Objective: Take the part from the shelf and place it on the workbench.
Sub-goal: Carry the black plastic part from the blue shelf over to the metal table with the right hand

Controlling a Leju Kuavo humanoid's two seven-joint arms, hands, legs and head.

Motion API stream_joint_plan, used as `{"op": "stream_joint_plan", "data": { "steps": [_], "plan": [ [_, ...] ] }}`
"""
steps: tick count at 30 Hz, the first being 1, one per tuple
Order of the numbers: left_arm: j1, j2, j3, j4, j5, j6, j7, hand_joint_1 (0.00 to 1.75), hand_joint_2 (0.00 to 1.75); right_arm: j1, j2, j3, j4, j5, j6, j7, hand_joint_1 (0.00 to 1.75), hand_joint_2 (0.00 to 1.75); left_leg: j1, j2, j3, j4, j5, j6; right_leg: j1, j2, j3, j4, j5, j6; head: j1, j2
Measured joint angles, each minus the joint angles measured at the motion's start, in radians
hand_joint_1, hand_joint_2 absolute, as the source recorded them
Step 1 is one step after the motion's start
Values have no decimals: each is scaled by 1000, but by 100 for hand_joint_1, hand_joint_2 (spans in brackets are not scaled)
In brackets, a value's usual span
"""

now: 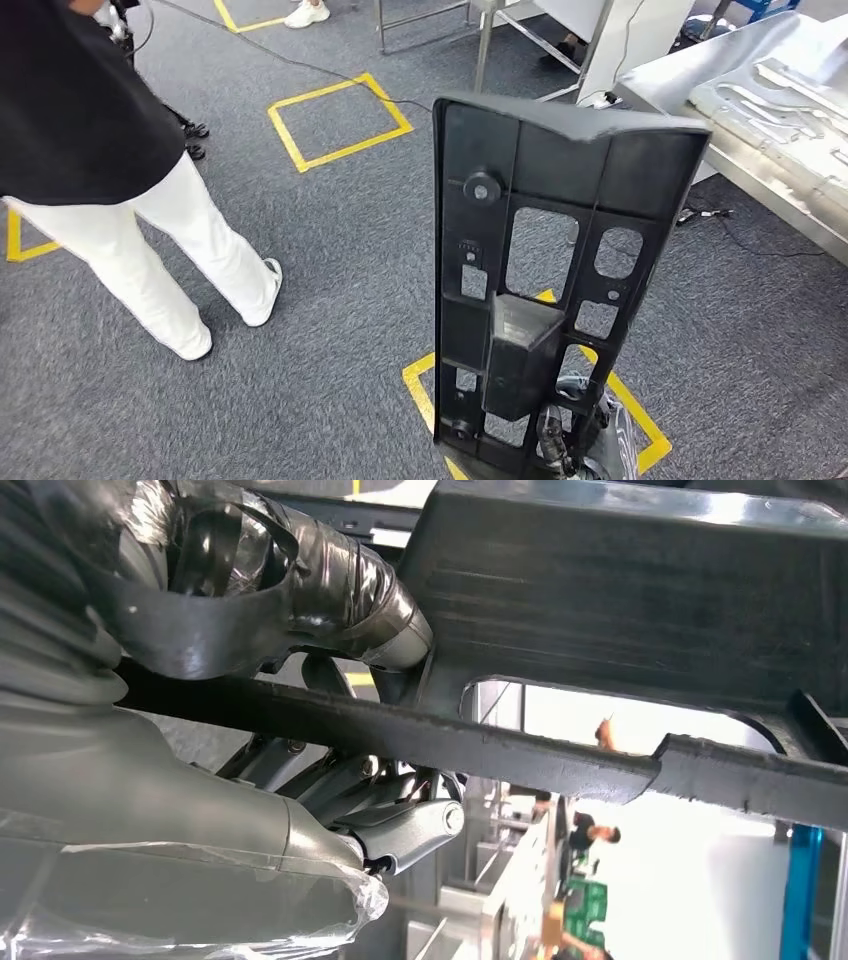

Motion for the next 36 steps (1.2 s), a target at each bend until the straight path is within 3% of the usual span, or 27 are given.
{"op": "stream_joint_plan", "data": {
  "steps": [1, 3, 5, 6, 7, 8, 9, 11, 12, 14, 16, 18, 20, 22, 23, 24, 26, 28, 29, 31, 33, 35, 36],
  "plan": [
    [-1, -1, 0, -2, 0, 0, 0, 0, 175, 1, 0, 0, -1, 0, 0, 0, 175, 175, 2, -9, 0, 5, -8, -6, -2, 11, 1, -4, 2, -6, 0, 0],
    [-2, -1, 0, -4, 0, -1, 0, 0, 175, 0, -1, 0, -3, 0, 0, 0, 175, 175, 6, -58, -21, 60, -49, -14, -6, 31, 2, -11, 8, -18, 0, 0],
    [0, -2, 0, -5, 0, -2, 1, 0, 175, -3, -1, 0, -3, 0, 0, 2, 175, 175, 8, -100, -81, 191, -115, -17, -4, 52, -1, -10, 10, -25, 0, 0],
    [1, -2, 0, -5, 0, -3, 2, 0, 175, -4, -1, 0, -3, 0, 0, 3, 175, 175, 8, -106, -114, 257, -138, -17, -3, 66, -2, -9, 11, -27, 0, 0],
    [2, -2, 0, -6, 1, -3, 3, 0, 175, -4, -1, 0, -3, 0, 0, 4, 175, 175, 8, -108, -132, 290, -139, -16, -1, 80, -2, -7, 11, -28, 0, 0],
    [3, -3, 0, -7, 1, -4, 3, 0, 175, -4, -1, 0, -3, 0, 0, 4, 175, 175, 8, -109, -134, 287, -121, -13, 1, 93, -2, -5, 10, -29, 0, 0],
    [3, -3, 0, -9, 1, -4, 3, 0, 175, -4, -1, 0, -3, 0, 0, 5, 175, 175, 8, -114, -118, 242, -85, -9, 2, 108, -1, -3, 10, -29, 0, 0],
    [3, -2, 0, -13, 3, -6, 3, 0, 175, -4, -1, 0, -3, 0, 0, 8, 175, 175, 7, -152, -62, 106, -14, 3, 3, 133, -1, -1, 10, -27, 0, 0],
    [3, -2, 0, -16, 4, -6, 3, 0, 175, -5, -1, 0, -3, 0, 1, 10, 175, 175, 7, -175, -40, 50, 6, 7, 2, 145, -3, 0, 11, -23, 0, 0],
    [2, -2, 0, -19, 6, -7, 4, 0, 175, -6, -1, 0, -3, 0, 1, 13, 175, 175, 4, -196, -26, 14, 9, 12, -3, 167, -11, 0, 16, -11, 0, 0],
    [0, -5, 0, -21, 6, -7, 5, 0, 175, -5, -1, -1, -5, 0, 1, 15, 175, 175, 5, -173, -22, 2, 17, 18, -5, 182, -17, -2, 21, 3, 0, 0],
    [-2, -8, 0, -24, 6, -9, 5, 0, 175, -5, -1, -1, -7, 0, 1, 15, 175, 175, 11, -147, -17, -15, 29, 31, 0, 145, -34, 31, -6, 12, 0, 0],
    [0, -9, 0, -27, 6, -10, 5, 0, 175, -9, -2, -1, -9, 0, 1, 18, 175, 175, 11, -119, -16, -23, 33, 40, -1, 87, -85, 139, -70, 20, 0, 0],
    [2, -9, 0, -29, 6, -14, 7, 0, 175, -11, -2, -1, -8, 0, 2, 24, 175, 175, 9, -90, -17, -22, 31, 40, -8, 67, -135, 245, -111, 29, 0, 0],
    [2, -10, 0, -32, 6, -18, 8, 0, 175, -11, -2, -1, -8, 0, 3, 28, 175, 175, 9, -77, -17, -21, 30, 38, -12, 63, -139, 255, -105, 33, 0, 0],
    [1, -12, 0, -35, 6, -21, 9, 0, 175, -11, -2, -1, -8, 0, 3, 31, 175, 175, 9, -65, -16, -20, 28, 36, -15, 58, -121, 225, -81, 37, 0, 0],
    [0, -18, 0, -42, 6, -27, 12, 0, 175, -12, -2, -1, -8, 0, 3, 36, 175, 175, 9, -45, -12, -14, 21, 26, -18, 24, -45, 90, -21, 38, 0, 0],
    [0, -23, 0, -52, 7, -32, 14, 0, 175, -14, -2, -1, -9, 0, 4, 38, 175, 175, 6, -30, -8, -7, 13, 13, -13, -3, 5, -1, 6, 31, 0, 0],
    [0, -25, 0, -57, 7, -35, 15, 0, 175, -14, -2, -1, -10, 0, 5, 39, 175, 175, 5, -23, -6, -6, 10, 6, -9, -4, 8, -10, 4, 25, 0, 0],
    [-2, -31, -1, -69, 8, -41, 17, 0, 175, -14, -1, -1, -11, 0, 7, 41, 175, 175, 7, -12, 0, -6, 6, -6, -8, 17, 5, -11, 7, 11, 0, 0],
    [-1, -34, -2, -79, 8, -44, 18, 0, 175, -14, -1, -2, -13, 1, 7, 41, 175, 175, 11, -42, -9, 24, -23, -16, -12, 35, 5, -18, 13, -4, 0, 0],
    [2, -36, -3, -87, 8, -47, 18, 0, 175, -16, -1, -2, -14, 1, 8, 42, 175, 175, 14, -90, -55, 131, -88, -20, -13, 53, 4, -21, 17, -14, 0, 0],
    [4, -37, -3, -91, 8, -49, 19, 0, 175, -17, 0, -2, -14, 1, 8, 43, 175, 175, 15, -100, -88, 201, -120, -21, -11, 64, 2, -20, 17, -17, 0, 0]
  ]
}}
